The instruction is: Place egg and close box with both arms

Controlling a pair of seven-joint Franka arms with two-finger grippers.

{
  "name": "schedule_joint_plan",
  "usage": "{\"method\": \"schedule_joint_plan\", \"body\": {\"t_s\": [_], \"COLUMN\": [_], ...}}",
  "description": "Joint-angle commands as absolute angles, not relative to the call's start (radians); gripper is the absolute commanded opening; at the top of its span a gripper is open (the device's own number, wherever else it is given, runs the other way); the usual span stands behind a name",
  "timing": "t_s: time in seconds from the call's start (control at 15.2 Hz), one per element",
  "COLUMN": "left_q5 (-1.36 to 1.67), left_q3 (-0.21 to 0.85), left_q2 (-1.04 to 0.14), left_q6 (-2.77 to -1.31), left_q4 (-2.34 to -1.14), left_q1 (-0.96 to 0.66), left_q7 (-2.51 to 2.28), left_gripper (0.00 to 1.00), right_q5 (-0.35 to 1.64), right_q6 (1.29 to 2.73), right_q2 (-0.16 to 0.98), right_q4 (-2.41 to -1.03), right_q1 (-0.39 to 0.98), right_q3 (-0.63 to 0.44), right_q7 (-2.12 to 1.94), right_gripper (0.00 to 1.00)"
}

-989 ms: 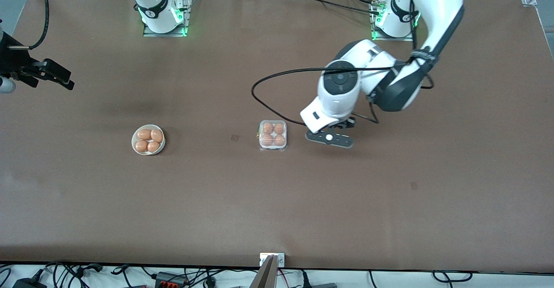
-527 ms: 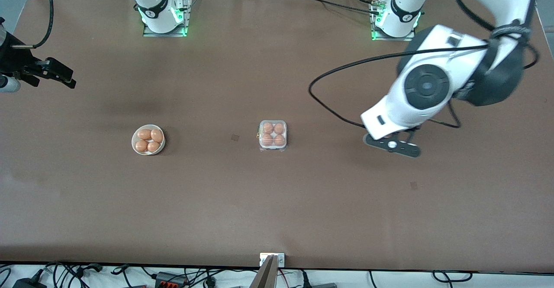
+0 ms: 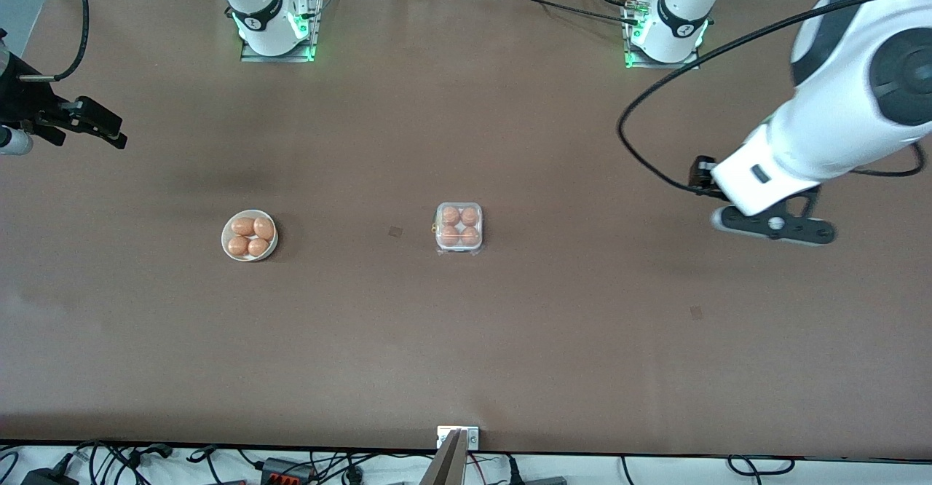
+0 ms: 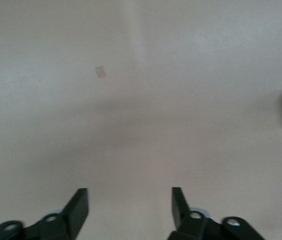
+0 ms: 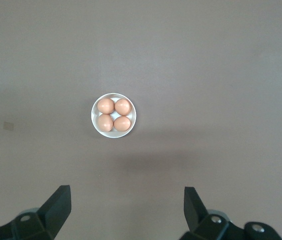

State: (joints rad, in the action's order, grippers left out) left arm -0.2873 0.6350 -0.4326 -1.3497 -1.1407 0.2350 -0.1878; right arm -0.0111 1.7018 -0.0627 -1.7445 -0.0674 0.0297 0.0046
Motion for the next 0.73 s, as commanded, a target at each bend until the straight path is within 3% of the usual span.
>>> {"method": "schedule_joint_plan", "body": {"t_s": [0.0,0.13,0.26,0.46,0.66], "left_q5": [-0.221,-0.224,-0.125,0.052,0.046], "left_q3": [0.618,0.606,0.507,0.193,0.117], "left_q2": [-0.413,-0.410,-0.370,-0.267,-0.117], "left_q6": [-1.338,-1.339,-1.331,-1.350,-1.490], "left_q4": [-1.140,-1.146,-1.161,-1.279,-1.504], "left_q1": [0.291,0.288,0.269,0.093,0.049], "left_q7": [-0.170,-0.167,-0.143,-0.071,-0.020], "left_gripper": [1.00,1.00,1.00,1.00,1.00], "right_q5": [-0.012,-0.012,-0.012,-0.012,-0.011], "right_q6": [1.697,1.695,1.694,1.689,1.684], "right_q2": [-0.072,-0.072,-0.072,-0.072,-0.072], "right_q4": [-1.738,-1.738,-1.738,-1.738,-1.740], "right_q1": [-0.083,-0.083,-0.083,-0.084,-0.083], "right_q3": [0.040,0.038,0.037,0.035,0.034], "right_q7": [-0.003,-0.003,-0.003,-0.002,-0.002], "right_gripper": [1.00,1.00,1.00,1.00,1.00]}}
